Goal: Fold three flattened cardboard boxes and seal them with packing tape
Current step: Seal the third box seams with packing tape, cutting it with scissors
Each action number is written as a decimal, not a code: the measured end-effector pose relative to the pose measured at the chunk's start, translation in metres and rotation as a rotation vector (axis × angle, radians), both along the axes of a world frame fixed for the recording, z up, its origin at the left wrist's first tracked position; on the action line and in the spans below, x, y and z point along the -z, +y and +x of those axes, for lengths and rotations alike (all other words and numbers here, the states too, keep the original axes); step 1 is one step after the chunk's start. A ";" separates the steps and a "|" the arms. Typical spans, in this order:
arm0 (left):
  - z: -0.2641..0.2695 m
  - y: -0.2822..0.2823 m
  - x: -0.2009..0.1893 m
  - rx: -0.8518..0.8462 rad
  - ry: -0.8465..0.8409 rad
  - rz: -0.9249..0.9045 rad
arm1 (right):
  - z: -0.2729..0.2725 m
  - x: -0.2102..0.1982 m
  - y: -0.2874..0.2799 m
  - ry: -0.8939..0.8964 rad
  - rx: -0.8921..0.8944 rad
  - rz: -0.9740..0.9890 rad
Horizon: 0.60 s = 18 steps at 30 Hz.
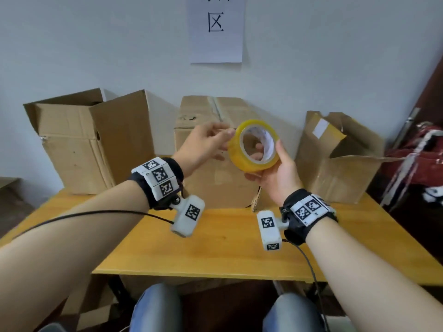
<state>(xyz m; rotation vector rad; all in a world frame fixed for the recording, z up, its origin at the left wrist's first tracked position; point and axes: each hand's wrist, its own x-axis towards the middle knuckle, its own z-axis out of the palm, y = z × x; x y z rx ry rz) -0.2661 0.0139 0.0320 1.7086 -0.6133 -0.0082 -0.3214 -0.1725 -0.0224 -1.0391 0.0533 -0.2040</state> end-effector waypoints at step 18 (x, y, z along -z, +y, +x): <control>-0.016 0.011 0.180 -0.066 0.355 0.074 | -0.002 0.125 0.028 0.328 0.040 -0.482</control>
